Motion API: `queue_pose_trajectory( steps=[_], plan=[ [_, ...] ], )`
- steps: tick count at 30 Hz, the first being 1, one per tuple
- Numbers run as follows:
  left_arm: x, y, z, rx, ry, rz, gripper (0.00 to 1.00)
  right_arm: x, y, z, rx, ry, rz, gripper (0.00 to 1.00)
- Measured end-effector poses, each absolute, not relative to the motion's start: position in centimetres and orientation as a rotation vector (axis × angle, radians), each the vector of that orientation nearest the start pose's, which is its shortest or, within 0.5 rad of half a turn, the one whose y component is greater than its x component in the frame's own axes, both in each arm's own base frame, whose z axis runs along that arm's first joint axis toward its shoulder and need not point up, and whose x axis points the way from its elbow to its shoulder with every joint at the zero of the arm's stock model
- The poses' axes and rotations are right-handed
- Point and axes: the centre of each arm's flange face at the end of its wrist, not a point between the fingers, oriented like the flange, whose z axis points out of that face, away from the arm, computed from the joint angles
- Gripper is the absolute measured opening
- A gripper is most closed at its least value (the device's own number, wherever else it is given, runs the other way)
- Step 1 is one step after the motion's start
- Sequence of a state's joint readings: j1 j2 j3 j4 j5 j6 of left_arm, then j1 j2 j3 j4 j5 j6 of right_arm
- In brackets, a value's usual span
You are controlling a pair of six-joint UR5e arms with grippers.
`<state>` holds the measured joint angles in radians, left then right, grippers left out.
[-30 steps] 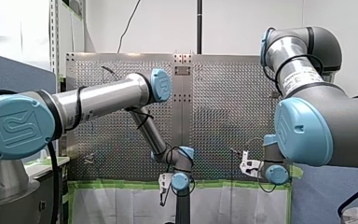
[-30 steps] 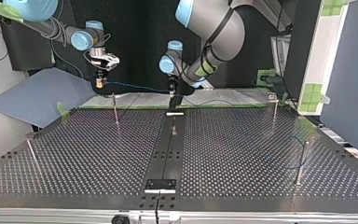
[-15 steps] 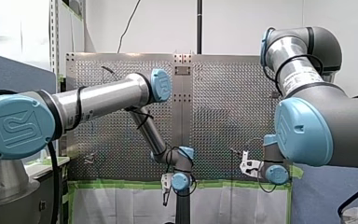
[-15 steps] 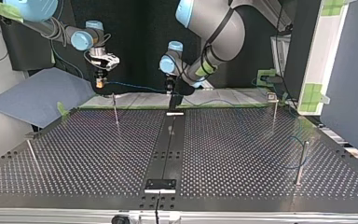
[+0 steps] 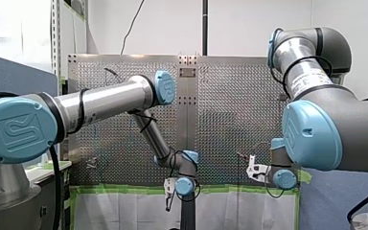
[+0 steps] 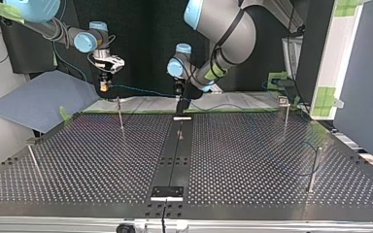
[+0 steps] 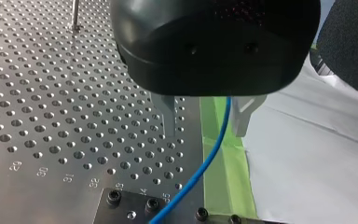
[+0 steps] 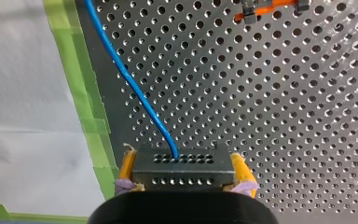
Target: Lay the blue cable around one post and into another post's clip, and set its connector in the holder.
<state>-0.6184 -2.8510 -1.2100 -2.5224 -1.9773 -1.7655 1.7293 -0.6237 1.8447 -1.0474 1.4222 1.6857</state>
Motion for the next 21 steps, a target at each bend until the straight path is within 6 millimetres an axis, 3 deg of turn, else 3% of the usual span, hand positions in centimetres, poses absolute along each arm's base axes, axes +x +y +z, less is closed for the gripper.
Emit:
queue_pose_trajectory(
  steps=[20,21],
  plan=[
    [52.17,-48.12,-15.10,0.168,1.842,-0.162,0.50,23.43,-52.85,-7.33,1.526,-1.279,1.407,0.00],
    [52.18,-48.13,-15.08,0.168,1.842,-0.163,0.46,23.43,-52.86,-7.32,1.526,-1.279,1.407,0.00]
  ],
)
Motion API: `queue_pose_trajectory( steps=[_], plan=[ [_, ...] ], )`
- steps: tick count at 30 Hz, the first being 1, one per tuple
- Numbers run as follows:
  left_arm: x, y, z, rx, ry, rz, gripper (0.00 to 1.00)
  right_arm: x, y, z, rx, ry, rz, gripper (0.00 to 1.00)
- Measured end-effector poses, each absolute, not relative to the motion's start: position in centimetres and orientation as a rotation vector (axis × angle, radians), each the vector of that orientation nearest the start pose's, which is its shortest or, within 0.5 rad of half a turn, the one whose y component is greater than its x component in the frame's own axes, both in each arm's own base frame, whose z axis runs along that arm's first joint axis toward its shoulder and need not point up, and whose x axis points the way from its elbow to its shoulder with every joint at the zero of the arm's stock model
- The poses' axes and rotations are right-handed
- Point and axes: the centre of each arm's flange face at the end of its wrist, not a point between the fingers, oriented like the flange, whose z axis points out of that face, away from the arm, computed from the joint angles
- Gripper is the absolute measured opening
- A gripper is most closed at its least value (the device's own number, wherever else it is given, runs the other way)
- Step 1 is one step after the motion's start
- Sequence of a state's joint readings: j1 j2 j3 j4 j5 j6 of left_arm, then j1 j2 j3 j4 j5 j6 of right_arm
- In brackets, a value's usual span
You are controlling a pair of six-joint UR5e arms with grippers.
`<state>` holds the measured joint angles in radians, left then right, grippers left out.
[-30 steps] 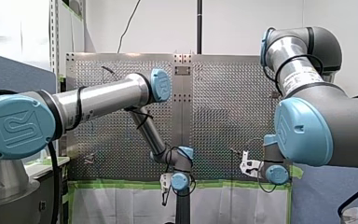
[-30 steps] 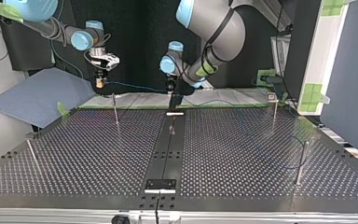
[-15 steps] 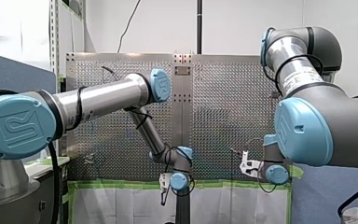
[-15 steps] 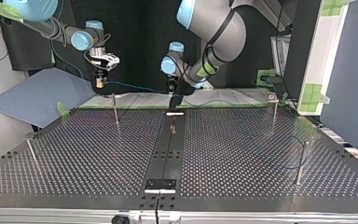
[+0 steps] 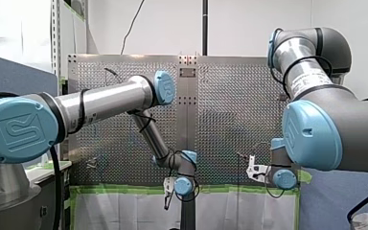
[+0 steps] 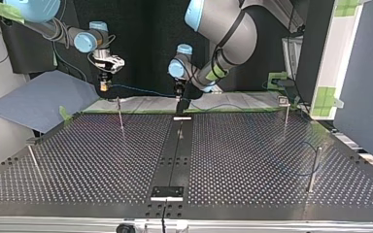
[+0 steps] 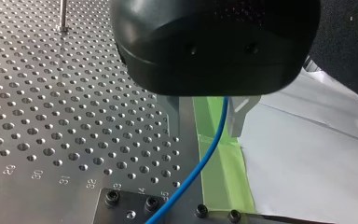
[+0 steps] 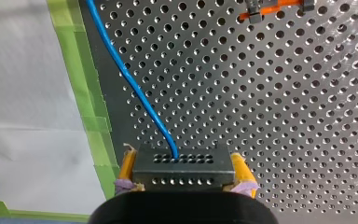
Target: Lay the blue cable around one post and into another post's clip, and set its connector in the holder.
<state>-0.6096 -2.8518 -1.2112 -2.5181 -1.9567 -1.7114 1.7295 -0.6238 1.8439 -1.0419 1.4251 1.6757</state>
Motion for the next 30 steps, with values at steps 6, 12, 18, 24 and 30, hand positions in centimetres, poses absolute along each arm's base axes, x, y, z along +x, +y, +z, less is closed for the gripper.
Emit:
queue_pose_trajectory(
  steps=[6,12,18,24,30],
  plan=[
    [52.2,-48.2,-15.0,0.174,1.839,-0.161,0.24,23.4,-52.9,-7.3,1.525,-1.279,1.407,0.00],
    [52.1,-48.1,-15.1,0.193,1.839,-0.153,0.24,23.4,-52.9,-7.3,1.526,-1.279,1.407,0.00],
    [52.0,-47.8,-15.4,0.206,1.841,-0.155,0.14,23.4,-52.9,-7.3,1.525,-1.279,1.407,0.00],
    [51.3,-47.2,-16.2,0.233,1.833,-0.183,0.05,23.4,-52.9,-7.3,1.528,-1.279,1.405,0.00],
    [51.4,-47.2,-16.2,0.241,1.813,-0.176,0.02,23.4,-52.9,-7.3,1.530,-1.279,1.402,0.00]
  ],
)
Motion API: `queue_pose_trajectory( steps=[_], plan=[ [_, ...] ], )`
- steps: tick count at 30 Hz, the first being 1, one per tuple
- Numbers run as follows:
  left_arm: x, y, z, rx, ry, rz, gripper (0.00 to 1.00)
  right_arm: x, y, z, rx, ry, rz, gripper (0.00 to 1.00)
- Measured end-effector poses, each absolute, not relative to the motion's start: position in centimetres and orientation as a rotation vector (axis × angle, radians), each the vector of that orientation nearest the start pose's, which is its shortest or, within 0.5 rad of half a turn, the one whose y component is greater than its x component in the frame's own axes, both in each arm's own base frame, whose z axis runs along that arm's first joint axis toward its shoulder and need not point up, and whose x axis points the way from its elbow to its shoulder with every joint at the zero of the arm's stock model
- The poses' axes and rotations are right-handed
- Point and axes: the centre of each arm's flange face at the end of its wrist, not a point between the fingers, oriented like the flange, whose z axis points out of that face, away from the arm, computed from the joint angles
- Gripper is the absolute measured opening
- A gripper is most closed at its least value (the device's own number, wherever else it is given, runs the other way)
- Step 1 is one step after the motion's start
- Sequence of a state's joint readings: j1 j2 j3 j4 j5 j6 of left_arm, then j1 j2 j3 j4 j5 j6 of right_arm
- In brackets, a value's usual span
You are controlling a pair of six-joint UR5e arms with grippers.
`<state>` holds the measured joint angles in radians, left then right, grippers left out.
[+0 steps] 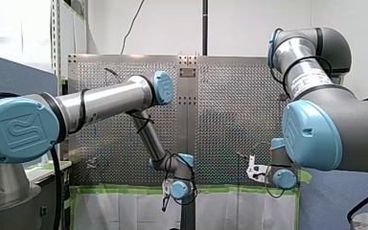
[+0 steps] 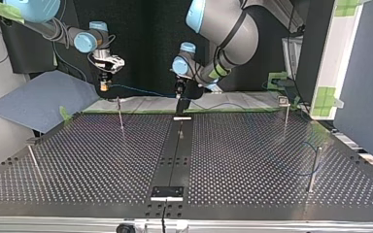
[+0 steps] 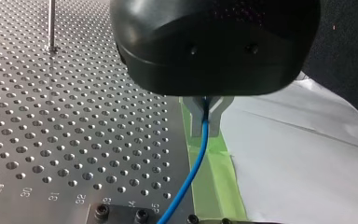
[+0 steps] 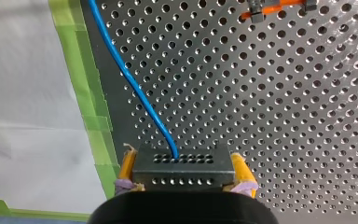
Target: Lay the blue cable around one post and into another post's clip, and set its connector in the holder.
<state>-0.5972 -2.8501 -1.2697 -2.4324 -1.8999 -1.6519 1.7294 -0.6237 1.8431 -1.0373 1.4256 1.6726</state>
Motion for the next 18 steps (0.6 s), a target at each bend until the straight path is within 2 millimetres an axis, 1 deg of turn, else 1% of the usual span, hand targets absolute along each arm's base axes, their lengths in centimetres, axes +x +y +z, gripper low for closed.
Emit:
queue_pose_trajectory(
  steps=[1,2,14,18],
  plan=[
    [51.44,-47.15,-16.19,0.241,1.812,-0.174,0.02,23.42,-52.85,-7.34,1.530,-1.279,1.402,0.00],
    [51.46,-47.12,-16.20,0.240,1.812,-0.172,0.00,23.42,-52.84,-7.34,1.530,-1.279,1.402,0.00],
    [51.68,-46.94,-16.18,0.238,1.812,-0.174,0.00,23.38,-52.86,-7.34,1.529,-1.280,1.401,0.00],
    [51.72,-47.26,-15.85,0.242,1.805,-0.177,0.00,23.03,-53.01,-7.34,1.521,-1.285,1.396,0.00]
  ],
)
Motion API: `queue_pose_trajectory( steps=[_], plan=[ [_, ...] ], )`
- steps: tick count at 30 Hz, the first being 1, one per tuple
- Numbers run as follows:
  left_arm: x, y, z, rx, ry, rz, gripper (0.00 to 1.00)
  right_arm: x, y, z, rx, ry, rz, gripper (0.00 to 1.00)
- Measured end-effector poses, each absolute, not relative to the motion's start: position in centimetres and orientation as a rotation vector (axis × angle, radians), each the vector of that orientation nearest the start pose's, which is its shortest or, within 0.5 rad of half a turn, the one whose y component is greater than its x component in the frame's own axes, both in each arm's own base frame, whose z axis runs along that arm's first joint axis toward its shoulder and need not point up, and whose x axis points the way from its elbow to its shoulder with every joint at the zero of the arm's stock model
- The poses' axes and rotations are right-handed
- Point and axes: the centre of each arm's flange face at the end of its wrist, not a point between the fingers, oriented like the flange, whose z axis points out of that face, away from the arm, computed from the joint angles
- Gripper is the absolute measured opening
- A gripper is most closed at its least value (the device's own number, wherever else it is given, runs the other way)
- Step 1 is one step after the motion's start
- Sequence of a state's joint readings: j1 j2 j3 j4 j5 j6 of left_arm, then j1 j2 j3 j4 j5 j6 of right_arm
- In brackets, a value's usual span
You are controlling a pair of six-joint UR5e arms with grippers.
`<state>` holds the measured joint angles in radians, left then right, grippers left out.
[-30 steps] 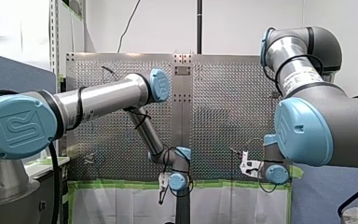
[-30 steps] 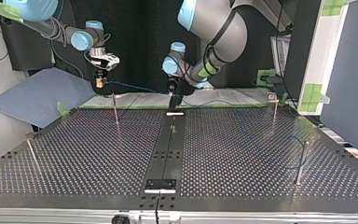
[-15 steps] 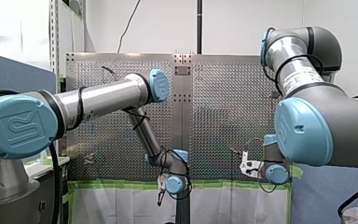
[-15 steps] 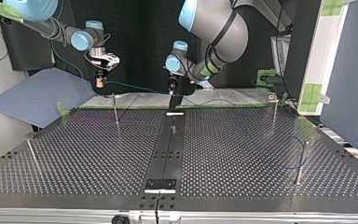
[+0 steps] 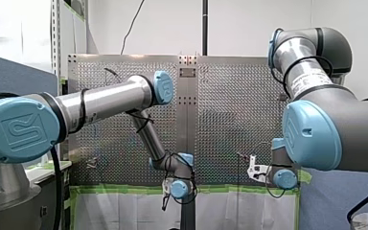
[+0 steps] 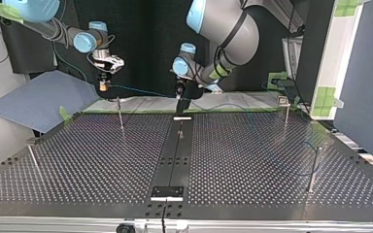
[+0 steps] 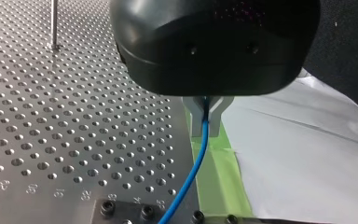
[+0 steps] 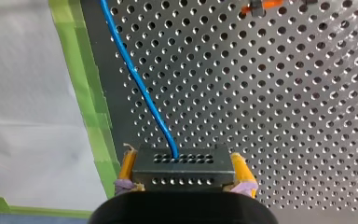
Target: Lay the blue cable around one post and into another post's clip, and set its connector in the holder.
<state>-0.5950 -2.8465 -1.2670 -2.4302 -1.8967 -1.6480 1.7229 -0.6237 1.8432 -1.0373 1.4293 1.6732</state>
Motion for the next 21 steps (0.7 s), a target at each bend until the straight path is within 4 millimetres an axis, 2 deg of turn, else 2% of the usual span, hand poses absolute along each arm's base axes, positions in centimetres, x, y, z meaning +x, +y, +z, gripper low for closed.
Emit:
queue_pose_trajectory(
  steps=[10,21],
  plan=[
    [50.6,-50.4,-12.8,0.294,1.755,-0.201,0.00,22.1,-53.4,-7.3,1.497,-1.301,1.384,0.00],
    [46.3,-54.5,-12.0,0.340,1.735,-0.220,0.00,20.2,-54.3,-7.2,1.454,-1.330,1.369,0.00]
  ],
)
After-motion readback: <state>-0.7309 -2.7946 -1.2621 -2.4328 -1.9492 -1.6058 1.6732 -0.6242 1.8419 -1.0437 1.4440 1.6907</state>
